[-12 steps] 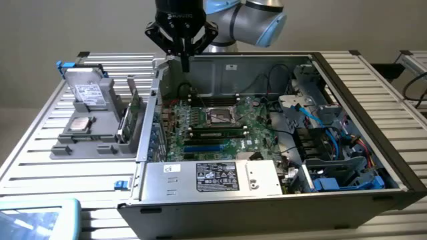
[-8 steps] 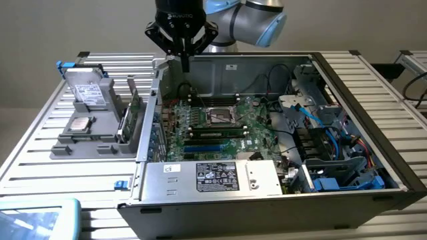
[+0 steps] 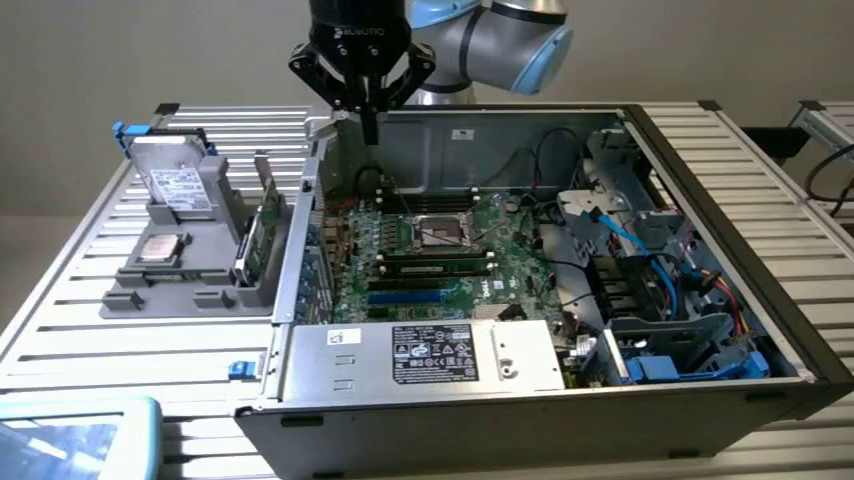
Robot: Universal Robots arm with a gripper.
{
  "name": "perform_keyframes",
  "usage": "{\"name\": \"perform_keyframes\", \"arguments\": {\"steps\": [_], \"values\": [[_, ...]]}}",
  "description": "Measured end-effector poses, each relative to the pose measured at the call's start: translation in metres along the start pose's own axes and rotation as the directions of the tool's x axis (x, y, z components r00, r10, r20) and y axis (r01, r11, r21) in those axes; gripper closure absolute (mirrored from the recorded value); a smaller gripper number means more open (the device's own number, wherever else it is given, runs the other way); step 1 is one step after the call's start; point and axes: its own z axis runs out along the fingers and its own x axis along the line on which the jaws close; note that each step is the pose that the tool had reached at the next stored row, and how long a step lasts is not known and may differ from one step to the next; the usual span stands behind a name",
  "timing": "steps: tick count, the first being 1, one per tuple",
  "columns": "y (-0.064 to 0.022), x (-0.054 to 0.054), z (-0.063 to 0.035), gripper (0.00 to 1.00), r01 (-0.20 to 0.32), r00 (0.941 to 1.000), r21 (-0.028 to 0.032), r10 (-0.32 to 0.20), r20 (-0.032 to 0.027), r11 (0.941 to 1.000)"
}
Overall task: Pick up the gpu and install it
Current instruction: 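Reach for the gpu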
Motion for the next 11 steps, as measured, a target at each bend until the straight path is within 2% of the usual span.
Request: {"name": "perform_keyframes", "arguments": {"steps": [11], "values": [[-0.0032, 0.047, -0.0007, 0.89, 0.0, 1.0, -0.0001, 0.0, 0.0, 1.0]]}}
